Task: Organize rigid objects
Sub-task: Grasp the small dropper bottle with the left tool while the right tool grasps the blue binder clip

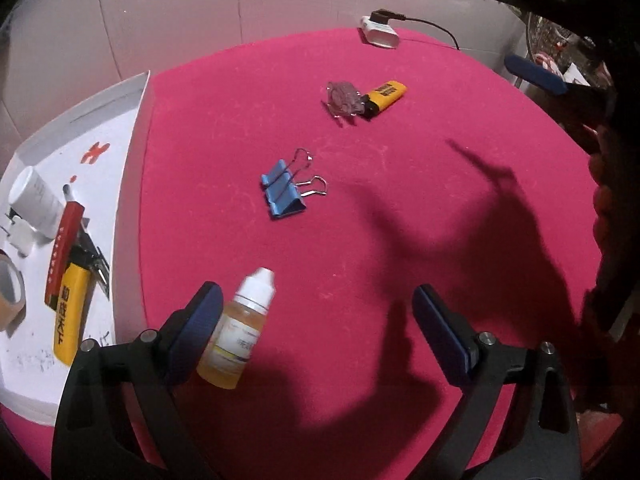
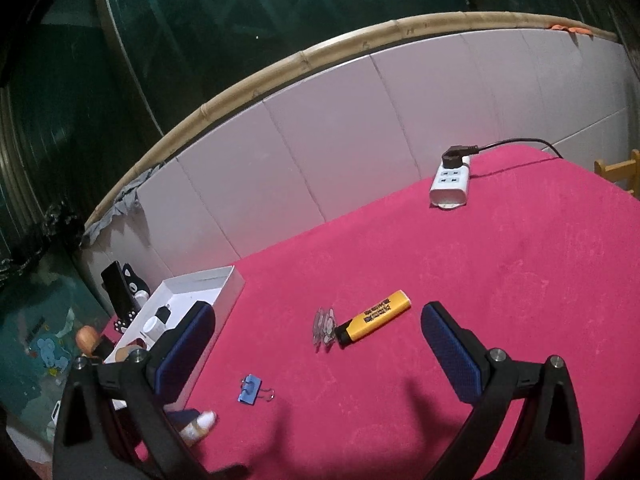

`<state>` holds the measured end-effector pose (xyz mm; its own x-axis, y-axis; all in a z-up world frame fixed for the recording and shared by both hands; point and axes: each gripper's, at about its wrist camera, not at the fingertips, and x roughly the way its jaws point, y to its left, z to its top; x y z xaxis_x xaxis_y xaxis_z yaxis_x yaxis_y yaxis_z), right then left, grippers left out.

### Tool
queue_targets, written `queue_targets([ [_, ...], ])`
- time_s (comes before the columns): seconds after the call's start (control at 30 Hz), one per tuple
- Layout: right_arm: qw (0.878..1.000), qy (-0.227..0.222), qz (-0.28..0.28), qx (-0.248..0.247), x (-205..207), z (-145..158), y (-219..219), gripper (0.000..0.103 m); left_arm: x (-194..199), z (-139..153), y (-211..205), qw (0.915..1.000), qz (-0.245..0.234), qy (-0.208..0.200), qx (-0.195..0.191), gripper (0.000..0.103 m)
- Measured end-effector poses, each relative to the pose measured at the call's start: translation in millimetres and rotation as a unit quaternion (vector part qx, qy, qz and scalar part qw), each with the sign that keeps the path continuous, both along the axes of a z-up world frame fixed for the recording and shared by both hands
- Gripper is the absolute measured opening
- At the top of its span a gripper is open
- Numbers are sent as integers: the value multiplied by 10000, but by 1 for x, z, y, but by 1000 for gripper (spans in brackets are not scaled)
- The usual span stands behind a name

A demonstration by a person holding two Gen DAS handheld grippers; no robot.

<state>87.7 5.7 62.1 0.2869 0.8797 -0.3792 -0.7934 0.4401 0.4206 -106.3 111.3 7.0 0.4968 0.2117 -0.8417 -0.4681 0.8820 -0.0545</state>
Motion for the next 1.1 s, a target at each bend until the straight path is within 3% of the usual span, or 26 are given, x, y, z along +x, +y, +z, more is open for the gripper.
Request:
queue_targets([
  [0.1,10000,16,-34,90,2,2,-5,103,-10,7,5,9996,113,-230,-133,97],
  [0.17,9999,24,-57,120,4,2,-7,103,-12,4,10,9996,256,-32,108,94],
  [0.3,9999,9,-15,111,4,3,-8,103,-14,-3,-1,9989,-101,285,347,94],
  [0.33,9999,9,-21,103,4,3,-8,103,-15,-4,-4,9985,-190,325,390,88],
  [0.37,9999,20,-27,105,4,3,-8,103,-16,-7,-7,9980,-263,380,436,73],
  [0.5,9995,147,267,-59,3,-1,3,103,-24,-4,-8,9977,-301,366,477,63],
  [0.6,9952,20,793,-572,-9,-6,30,103,-28,-1,-1,9979,-156,294,552,47],
  [0.63,9923,-100,959,-783,-15,-9,41,103,-31,-1,1,9977,-92,271,609,37],
  [0.67,9880,-268,1131,-1013,-23,-13,53,103,-33,0,3,9977,-39,241,637,28],
  [0.73,9760,-634,1527,-1419,-41,-22,77,103,-42,3,11,9983,76,111,562,19],
  [0.8,9609,-993,1995,-1645,-58,-31,95,103,-52,7,14,9993,81,-69,362,19],
  [0.9,9318,-1601,2614,-1945,-78,-40,116,103,-58,9,12,9989,24,-105,461,19],
  [1.0,9104,-1702,3090,-2163,-79,-49,130,100,-53,8,14,9991,28,-240,354,19],
  [1.1,8946,-1729,3417,-2303,-78,-56,134,87,-52,8,13,9990,11,-332,286,19],
])
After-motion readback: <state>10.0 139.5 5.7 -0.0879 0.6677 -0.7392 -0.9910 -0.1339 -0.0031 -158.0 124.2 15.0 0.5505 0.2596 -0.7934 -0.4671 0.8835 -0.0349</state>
